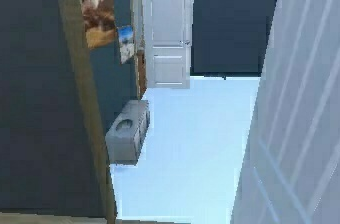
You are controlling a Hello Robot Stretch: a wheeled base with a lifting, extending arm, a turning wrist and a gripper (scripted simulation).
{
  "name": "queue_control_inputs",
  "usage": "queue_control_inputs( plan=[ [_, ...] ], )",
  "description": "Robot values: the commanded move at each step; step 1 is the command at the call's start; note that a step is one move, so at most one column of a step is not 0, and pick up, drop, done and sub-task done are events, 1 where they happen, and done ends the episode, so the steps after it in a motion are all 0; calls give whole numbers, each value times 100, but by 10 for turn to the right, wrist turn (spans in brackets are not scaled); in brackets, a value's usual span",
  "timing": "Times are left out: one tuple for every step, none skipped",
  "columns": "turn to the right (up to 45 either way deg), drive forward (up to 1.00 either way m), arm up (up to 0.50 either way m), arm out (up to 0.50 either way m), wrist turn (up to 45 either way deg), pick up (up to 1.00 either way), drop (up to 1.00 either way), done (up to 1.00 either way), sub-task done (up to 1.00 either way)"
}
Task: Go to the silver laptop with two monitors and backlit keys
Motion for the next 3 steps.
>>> queue_control_inputs(
  plan=[
    [0,100,0,0,0,0,0,0,0],
    [300,0,0,0,0,0,0,0,0],
    [0,65,0,0,0,0,0,0,0]
  ],
)
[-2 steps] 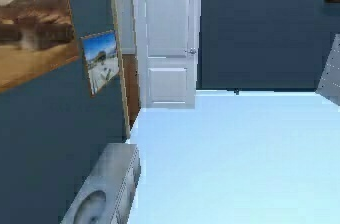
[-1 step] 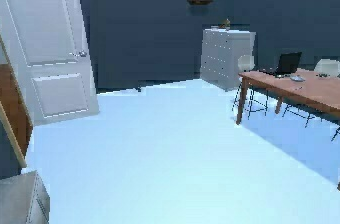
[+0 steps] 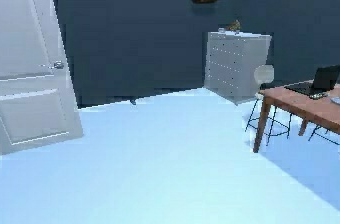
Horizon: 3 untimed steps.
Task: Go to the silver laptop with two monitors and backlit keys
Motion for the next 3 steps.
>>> queue_control_inputs(
  plan=[
    [450,0,0,0,0,0,0,0,0],
    [330,0,0,0,0,0,0,0,0],
    [30,0,0,0,0,0,0,0,0]
  ],
)
